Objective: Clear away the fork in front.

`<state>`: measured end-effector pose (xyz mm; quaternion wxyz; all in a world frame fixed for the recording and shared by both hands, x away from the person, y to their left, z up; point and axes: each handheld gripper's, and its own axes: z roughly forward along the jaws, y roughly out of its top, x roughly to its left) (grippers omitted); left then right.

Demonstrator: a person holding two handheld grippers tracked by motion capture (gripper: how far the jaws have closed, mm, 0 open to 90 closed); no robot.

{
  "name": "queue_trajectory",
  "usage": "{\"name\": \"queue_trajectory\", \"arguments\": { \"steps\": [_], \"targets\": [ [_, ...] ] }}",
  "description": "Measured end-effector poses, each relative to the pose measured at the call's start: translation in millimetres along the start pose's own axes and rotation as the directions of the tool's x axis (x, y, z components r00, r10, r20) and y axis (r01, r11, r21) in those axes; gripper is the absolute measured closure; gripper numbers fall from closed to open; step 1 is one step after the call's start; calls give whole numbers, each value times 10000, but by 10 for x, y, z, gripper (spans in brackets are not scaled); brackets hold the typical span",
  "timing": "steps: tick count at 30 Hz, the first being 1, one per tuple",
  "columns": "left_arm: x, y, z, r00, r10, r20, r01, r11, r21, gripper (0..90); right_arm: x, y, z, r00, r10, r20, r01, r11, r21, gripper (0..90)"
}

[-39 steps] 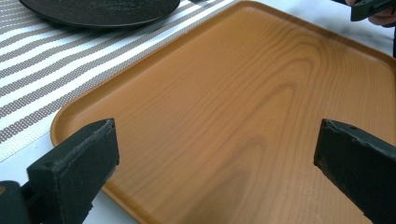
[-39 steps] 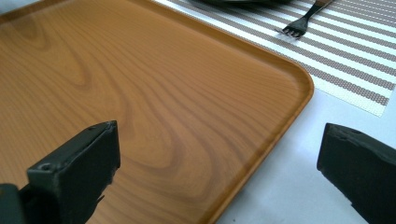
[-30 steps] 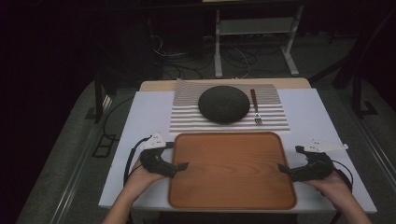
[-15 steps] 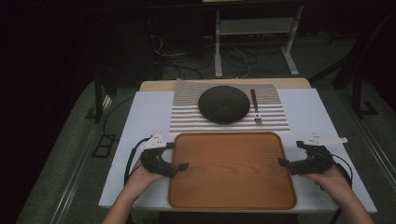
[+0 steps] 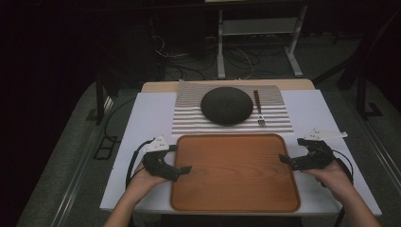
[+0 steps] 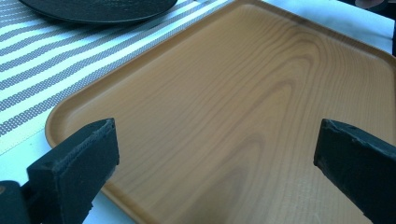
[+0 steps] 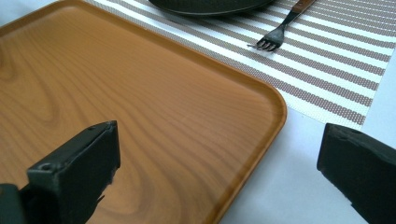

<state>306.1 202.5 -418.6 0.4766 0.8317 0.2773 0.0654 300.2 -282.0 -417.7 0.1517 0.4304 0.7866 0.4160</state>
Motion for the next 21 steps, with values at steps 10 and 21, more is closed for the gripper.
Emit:
{"name": "queue_trajectory", "arguments": {
  "steps": [10,21],
  "targets": [
    [8,0,-2,10000,-34,-32,34,10000,-20,0,-42,57,67,10000,63,-76,-62,9999,143,0],
    [8,0,-1,10000,-8,-57,8,10000,2,0,-102,160,127,9999,148,29,-148,9997,174,0]
  ]
}}
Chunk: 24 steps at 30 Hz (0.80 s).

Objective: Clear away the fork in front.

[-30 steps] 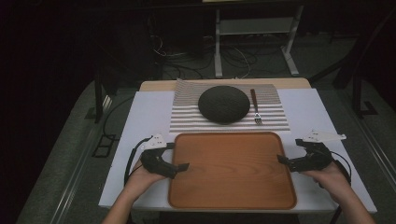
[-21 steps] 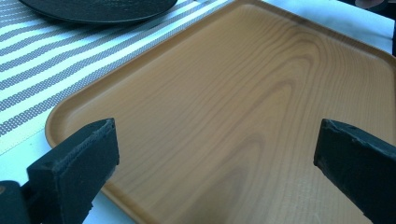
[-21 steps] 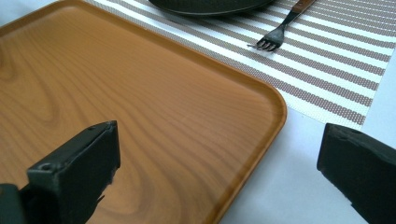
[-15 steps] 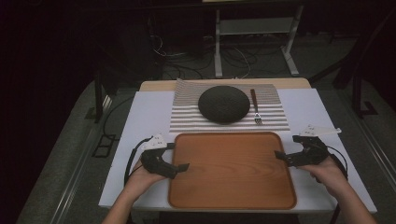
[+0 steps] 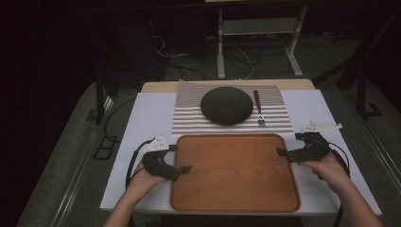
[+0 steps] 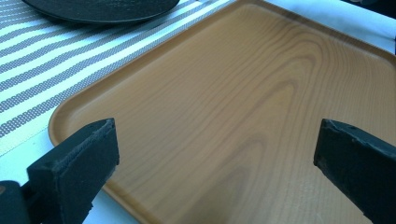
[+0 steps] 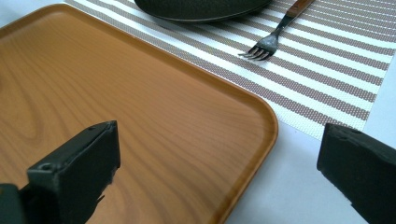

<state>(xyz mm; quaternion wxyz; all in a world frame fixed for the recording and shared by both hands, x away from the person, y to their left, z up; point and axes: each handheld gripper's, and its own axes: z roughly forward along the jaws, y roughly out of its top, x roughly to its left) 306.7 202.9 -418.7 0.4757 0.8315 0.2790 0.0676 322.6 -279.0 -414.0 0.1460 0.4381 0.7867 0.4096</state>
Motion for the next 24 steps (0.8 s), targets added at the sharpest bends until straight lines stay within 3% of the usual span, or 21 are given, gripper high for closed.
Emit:
{"name": "queue_trajectory", "arguments": {
  "steps": [24],
  "targets": [
    [3,3,-16,10000,-12,-63,12,10000,-81,0,-126,290,199,9996,133,235,-133,9999,15,0]
  ]
}}
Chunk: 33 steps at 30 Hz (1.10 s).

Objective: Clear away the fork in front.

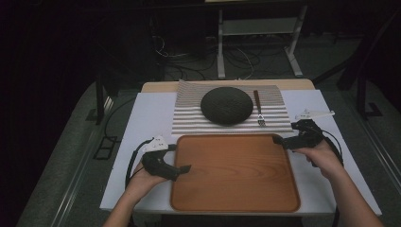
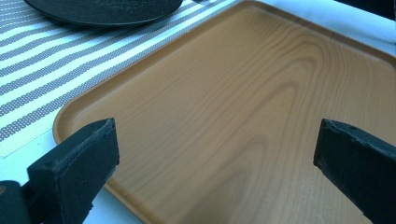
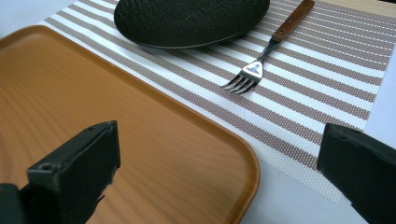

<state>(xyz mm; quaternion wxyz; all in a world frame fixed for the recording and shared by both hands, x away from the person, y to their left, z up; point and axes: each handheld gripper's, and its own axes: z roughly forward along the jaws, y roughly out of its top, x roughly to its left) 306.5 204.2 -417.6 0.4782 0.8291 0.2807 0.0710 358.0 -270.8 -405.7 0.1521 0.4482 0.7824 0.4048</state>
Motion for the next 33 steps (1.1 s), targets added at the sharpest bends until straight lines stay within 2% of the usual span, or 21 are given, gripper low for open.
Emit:
{"name": "queue_trajectory", "arguments": {
  "steps": [5,17,27,30,33],
  "targets": [
    [2,-1,1,10000,-42,4,42,10000,-30,0,-20,55,50,10000,-48,38,48,10000,41,0],
    [8,1,-12,10000,-43,-21,43,9999,-102,0,-123,200,225,9995,264,198,-266,9996,100,0],
    [9,2,-17,10000,-52,-55,51,9999,-156,0,-202,366,400,9985,362,402,-380,9982,461,0],
    [-1,2,-12,10000,31,-94,-32,9999,-116,0,-246,450,463,9974,465,559,-500,9967,633,63],
    [-1,2,-13,9999,30,-100,-32,9999,-130,0,-270,488,509,9965,482,678,-537,9953,805,82]
  ]
}}
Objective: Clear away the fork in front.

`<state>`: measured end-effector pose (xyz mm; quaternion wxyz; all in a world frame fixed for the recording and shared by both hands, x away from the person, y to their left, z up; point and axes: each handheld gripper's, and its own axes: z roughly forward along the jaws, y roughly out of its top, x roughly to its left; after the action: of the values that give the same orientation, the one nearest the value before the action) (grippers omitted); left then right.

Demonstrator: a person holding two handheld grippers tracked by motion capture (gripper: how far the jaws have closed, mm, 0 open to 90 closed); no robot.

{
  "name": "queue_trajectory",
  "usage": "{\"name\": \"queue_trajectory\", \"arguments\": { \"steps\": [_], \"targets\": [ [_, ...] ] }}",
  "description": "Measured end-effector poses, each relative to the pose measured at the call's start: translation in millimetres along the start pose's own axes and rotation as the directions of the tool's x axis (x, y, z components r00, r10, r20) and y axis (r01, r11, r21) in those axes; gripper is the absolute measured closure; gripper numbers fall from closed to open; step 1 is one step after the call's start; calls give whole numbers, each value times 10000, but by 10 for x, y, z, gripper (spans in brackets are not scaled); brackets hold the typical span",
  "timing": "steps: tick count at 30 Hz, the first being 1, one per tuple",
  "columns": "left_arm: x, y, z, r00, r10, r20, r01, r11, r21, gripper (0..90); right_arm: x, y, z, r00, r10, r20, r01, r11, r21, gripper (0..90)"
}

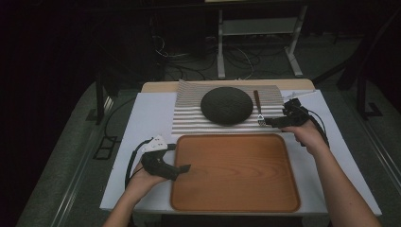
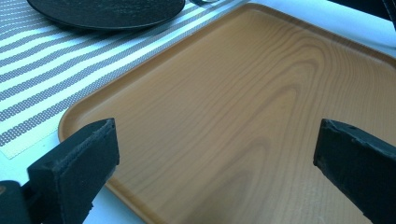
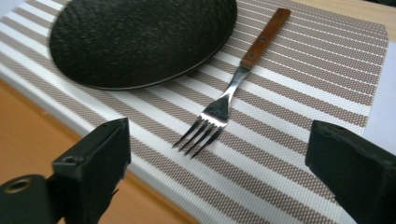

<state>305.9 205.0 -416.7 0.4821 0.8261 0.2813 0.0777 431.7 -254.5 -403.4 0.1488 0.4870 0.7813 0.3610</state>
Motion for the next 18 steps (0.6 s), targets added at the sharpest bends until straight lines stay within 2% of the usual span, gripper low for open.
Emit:
{"name": "queue_trajectory", "arguments": {
  "steps": [1,6,9,13,18],
  "targets": [
    [1,0,0,10000,-1,-1,1,10000,2,0,-19,45,42,9999,135,-81,-134,9998,143,135],
    [-4,-4,-1,10000,55,-31,-55,10000,50,0,-42,154,127,9995,309,32,-309,9991,289,146],
    [-8,-3,0,10000,72,-34,-72,10000,48,0,-54,250,199,9989,474,-24,-473,9979,442,199],
    [-9,-4,-2,10000,64,-51,-64,10000,35,0,-53,360,282,9996,242,127,-250,9972,702,242],
    [-19,-2,-14,10000,81,-48,-82,10000,-15,0,-62,468,378,9989,294,364,-331,9938,1062,294]
  ]
}}
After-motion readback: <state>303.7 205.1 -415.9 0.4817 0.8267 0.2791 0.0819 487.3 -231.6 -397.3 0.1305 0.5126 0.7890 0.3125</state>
